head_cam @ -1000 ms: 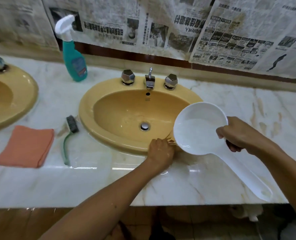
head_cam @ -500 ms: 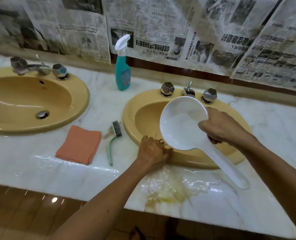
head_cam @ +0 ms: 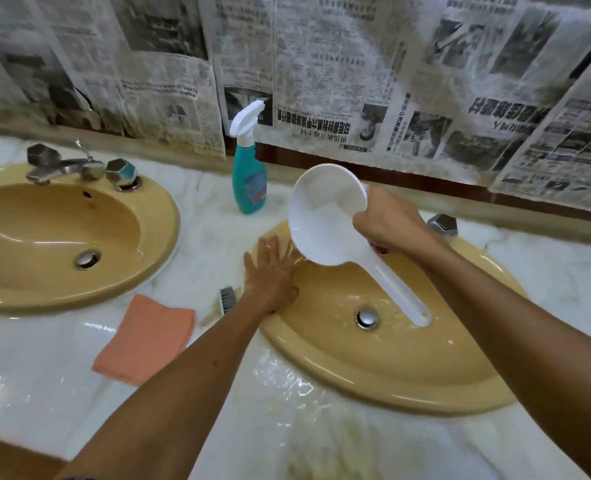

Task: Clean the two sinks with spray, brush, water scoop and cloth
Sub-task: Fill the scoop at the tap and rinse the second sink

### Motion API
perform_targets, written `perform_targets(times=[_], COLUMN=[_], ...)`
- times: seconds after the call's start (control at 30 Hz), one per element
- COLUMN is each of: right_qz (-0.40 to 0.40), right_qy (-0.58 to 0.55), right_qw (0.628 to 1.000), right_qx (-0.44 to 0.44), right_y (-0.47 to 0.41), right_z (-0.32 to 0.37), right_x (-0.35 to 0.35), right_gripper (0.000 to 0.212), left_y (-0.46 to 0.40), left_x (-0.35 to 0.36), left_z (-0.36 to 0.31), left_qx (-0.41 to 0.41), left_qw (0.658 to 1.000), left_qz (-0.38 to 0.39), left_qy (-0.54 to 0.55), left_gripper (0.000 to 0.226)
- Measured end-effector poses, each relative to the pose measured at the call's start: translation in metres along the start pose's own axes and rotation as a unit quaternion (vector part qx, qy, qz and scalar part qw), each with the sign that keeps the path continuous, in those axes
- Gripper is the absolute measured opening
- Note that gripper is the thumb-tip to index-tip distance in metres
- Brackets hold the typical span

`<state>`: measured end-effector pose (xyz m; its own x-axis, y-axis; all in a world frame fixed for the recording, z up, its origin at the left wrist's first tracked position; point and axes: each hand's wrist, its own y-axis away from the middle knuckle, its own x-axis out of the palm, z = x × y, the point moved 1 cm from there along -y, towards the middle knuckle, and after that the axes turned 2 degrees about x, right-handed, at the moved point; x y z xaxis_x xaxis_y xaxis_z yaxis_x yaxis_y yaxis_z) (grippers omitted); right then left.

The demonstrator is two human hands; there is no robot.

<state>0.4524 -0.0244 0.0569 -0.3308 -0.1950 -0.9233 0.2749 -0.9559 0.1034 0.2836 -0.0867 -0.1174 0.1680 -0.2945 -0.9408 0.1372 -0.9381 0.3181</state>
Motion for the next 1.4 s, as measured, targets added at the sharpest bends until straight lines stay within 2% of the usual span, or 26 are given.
perform_targets(times=[0.07, 0.2, 0.27, 0.37, 0.5, 0.57, 0.63, 0.7, 0.77, 0.87, 0.97, 1.03, 1.1, 1.2, 1.3, 1.33, 1.4], right_qz=[-0.010, -0.043, -0.061, -0.080, -0.085, -0.090, -0.101, -0.112, -0.112, -0.119, -0.131, -0.136, -0.140, -0.158, -0.198, -0.210, -0.218], right_qy=[0.011, 0.025, 0.047, 0.062, 0.092, 0.118, 0.152, 0.186, 0.219, 0.267, 0.299, 0.298, 0.280, 0.224, 0.026, -0.057, -0.194], right_qw=[1.000, 0.998, 0.997, 0.995, 0.992, 0.989, 0.983, 0.976, 0.968, 0.955, 0.944, 0.943, 0.947, 0.956, 0.964, 0.953, 0.921], right_qx=[0.007, 0.028, 0.027, 0.024, 0.032, 0.028, 0.024, 0.033, 0.048, 0.052, 0.056, 0.066, 0.078, 0.101, 0.176, 0.209, 0.259], right_y=[-0.020, -0.055, -0.070, -0.088, -0.094, -0.090, -0.082, -0.073, -0.064, -0.052, -0.035, -0.024, -0.011, 0.012, 0.039, 0.048, 0.067], right_z=[-0.005, -0.023, -0.036, -0.059, -0.090, -0.106, -0.120, -0.131, -0.143, -0.158, -0.171, -0.178, -0.186, -0.197, -0.212, -0.216, -0.217], right_x=[-0.008, -0.028, -0.042, -0.063, -0.086, -0.096, -0.104, -0.110, -0.115, -0.116, -0.114, -0.111, -0.103, -0.085, -0.059, -0.048, -0.024], right_gripper=[0.045, 0.062, 0.065, 0.066, 0.063, 0.068, 0.073, 0.077, 0.080, 0.084, 0.087, 0.089, 0.092, 0.092, 0.081, 0.075, 0.055], left_y=[-0.020, -0.067, -0.089, -0.111, -0.132, -0.143, -0.153, -0.161, -0.163, -0.153, -0.141, -0.135, -0.126, -0.107, -0.071, -0.057, -0.029], left_x=[-0.009, -0.028, -0.040, -0.057, -0.078, -0.082, -0.084, -0.087, -0.088, -0.087, -0.078, -0.069, -0.062, -0.053, -0.047, -0.043, -0.029], left_z=[-0.007, -0.031, -0.055, -0.092, -0.138, -0.163, -0.181, -0.199, -0.217, -0.238, -0.259, -0.270, -0.273, -0.265, -0.251, -0.245, -0.230], left_qx=[-0.002, -0.010, 0.044, 0.119, 0.138, 0.167, 0.177, 0.179, 0.165, 0.133, 0.200, 0.255, 0.269, 0.274, 0.346, 0.395, 0.463], left_qw=[1.000, 0.998, 0.989, 0.951, 0.948, 0.961, 0.976, 0.983, 0.986, 0.990, 0.976, 0.964, 0.962, 0.959, 0.933, 0.913, 0.883], left_qz=[-0.005, -0.041, -0.090, -0.155, -0.244, -0.189, -0.076, -0.006, 0.012, -0.017, -0.039, 0.002, 0.036, 0.025, -0.064, -0.087, -0.074], left_qy=[0.007, 0.048, 0.112, 0.239, 0.149, 0.118, 0.101, 0.050, -0.001, -0.048, -0.072, -0.070, -0.046, -0.066, -0.074, -0.059, 0.009], left_gripper=[0.092, 0.089, 0.079, 0.050, 0.020, 0.028, 0.049, 0.067, 0.073, 0.068, 0.061, 0.062, 0.067, 0.071, 0.058, 0.048, 0.037])
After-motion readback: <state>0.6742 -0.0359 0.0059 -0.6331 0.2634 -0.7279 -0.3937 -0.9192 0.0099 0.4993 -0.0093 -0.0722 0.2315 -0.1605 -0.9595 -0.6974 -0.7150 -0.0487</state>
